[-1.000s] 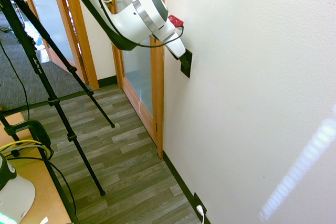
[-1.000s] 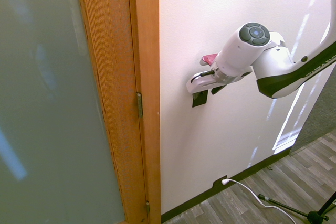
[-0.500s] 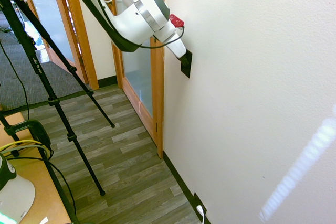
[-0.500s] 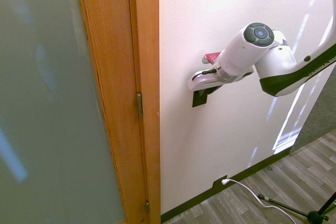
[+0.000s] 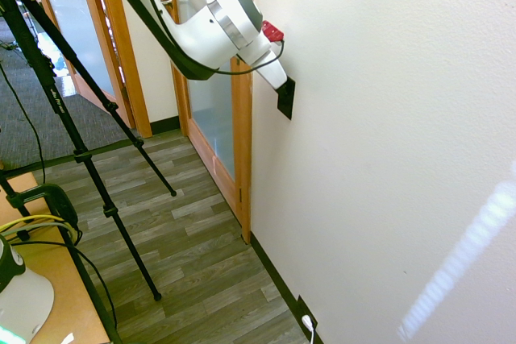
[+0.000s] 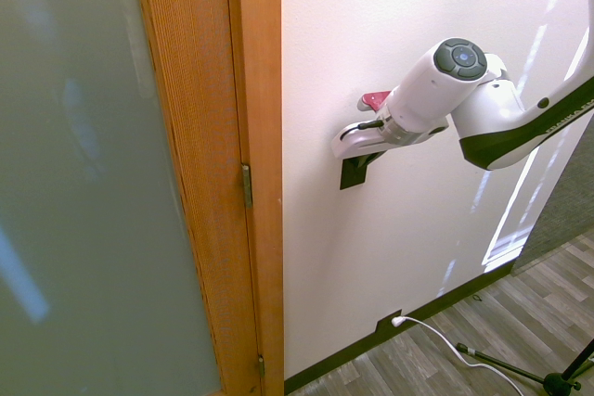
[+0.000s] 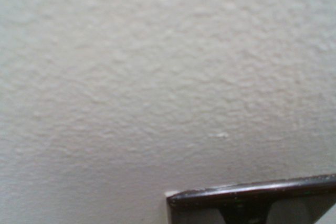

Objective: Turn off the light

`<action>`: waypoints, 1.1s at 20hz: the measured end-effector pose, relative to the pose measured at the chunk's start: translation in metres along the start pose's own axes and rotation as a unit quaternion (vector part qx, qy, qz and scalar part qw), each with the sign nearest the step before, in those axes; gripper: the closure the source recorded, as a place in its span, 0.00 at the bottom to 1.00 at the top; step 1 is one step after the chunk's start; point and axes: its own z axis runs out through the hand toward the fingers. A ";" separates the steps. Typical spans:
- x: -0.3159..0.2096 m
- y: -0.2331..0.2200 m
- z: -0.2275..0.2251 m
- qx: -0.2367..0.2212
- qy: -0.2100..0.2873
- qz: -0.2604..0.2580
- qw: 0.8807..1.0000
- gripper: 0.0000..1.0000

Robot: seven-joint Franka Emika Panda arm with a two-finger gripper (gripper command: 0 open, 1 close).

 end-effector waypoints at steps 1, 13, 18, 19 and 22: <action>0.000 0.000 0.000 0.000 0.000 0.000 1.000 1.00; -0.007 0.009 0.019 -0.005 -0.016 -0.024 1.000 0.00; -0.007 0.007 0.021 -0.026 -0.024 -0.048 0.998 0.00; -0.010 0.012 0.024 -0.040 -0.033 -0.054 0.997 0.00; -0.023 0.030 0.032 -0.073 -0.068 -0.075 0.992 0.00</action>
